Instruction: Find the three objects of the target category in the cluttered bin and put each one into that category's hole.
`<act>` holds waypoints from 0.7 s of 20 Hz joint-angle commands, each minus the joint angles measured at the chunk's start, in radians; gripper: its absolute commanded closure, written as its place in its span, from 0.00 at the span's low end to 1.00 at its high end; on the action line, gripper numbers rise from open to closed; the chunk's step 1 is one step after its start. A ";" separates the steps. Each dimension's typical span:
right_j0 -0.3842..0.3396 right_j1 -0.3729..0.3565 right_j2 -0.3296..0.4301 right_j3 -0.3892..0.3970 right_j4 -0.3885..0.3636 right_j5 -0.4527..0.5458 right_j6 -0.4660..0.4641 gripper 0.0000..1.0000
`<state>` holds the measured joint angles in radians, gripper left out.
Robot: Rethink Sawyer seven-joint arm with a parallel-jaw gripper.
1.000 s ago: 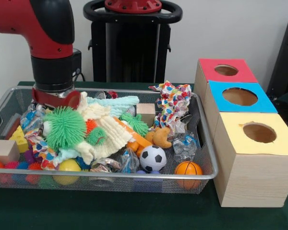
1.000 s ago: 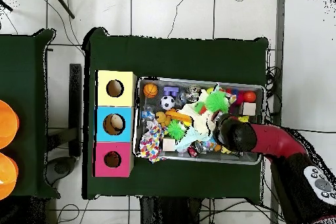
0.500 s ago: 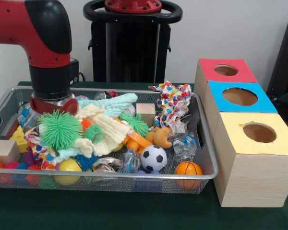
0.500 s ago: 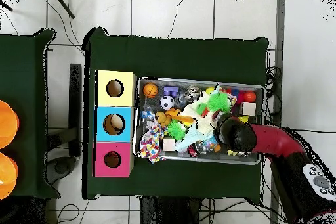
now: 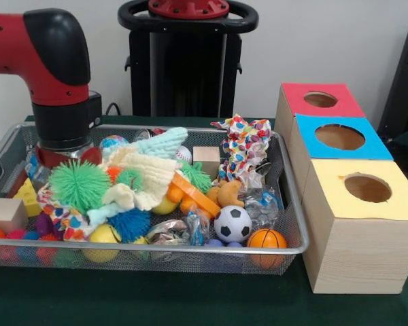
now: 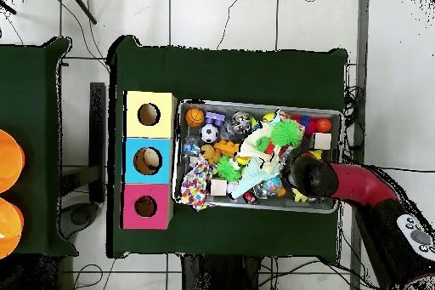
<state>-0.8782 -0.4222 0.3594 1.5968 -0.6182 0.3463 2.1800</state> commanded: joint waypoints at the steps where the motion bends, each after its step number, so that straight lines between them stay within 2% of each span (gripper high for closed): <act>1: -0.002 0.111 0.105 -0.073 -0.075 -0.003 -0.178 0.00; 6: 0.023 0.026 0.092 -0.020 -0.051 0.034 -0.144 0.00; 11: 0.058 -0.126 0.075 0.061 -0.004 0.105 -0.109 0.00; 14: 0.068 -0.194 0.078 0.099 0.023 0.148 -0.101 0.00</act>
<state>-0.8570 -0.5031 0.3739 1.6261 -0.6192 0.3875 2.1800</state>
